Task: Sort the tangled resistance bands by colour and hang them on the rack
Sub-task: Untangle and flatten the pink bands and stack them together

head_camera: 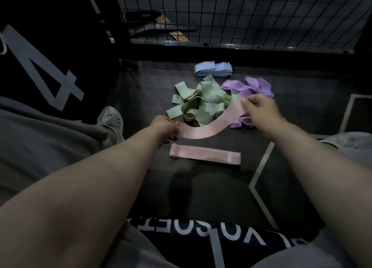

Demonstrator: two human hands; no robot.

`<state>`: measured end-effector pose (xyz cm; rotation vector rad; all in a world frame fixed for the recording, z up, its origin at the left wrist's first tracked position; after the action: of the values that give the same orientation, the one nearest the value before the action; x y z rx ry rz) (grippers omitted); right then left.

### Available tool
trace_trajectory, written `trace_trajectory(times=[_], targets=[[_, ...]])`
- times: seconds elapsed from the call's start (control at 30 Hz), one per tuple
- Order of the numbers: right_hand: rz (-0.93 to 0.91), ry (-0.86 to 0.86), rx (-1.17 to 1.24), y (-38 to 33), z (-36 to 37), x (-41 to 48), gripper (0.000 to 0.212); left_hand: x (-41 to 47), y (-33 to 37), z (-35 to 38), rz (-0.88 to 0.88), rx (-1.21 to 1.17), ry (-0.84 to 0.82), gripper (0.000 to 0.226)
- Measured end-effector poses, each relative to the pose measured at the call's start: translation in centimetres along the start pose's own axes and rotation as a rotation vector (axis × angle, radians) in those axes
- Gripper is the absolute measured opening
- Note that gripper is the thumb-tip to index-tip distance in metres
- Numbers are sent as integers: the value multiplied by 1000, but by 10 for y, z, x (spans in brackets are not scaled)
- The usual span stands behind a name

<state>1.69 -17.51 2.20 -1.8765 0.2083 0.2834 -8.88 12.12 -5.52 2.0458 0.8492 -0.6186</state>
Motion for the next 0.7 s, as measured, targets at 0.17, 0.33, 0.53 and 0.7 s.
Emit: trace_trajectory(times=[0.17, 0.33, 0.53, 0.7], targets=[[-218, -277, -12, -62, 37, -20, 5, -30, 55, 5, 266, -59, -102, 43], [-401, -445, -193, -110, 59, -57, 13, -90, 134, 3, 644, -130, -356, 39], [-344, -232, 134, -122, 23, -67, 35, -129, 175, -27, 768, -45, -89, 14], [-161, -508, 307, -99, 40, -90, 38, -161, 195, -46, 805, -238, -89, 11]])
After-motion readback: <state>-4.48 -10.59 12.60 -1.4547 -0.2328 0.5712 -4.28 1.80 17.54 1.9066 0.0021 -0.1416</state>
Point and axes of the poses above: each hand's wrist, its own x-axis towards the middle knuckle, its own z-axis out of the palm, y = z × x, the point moved 10 cm from there along x, towards the middle knuckle, and after that the axes turned 10 degrees about x, right-handed, at the moved point
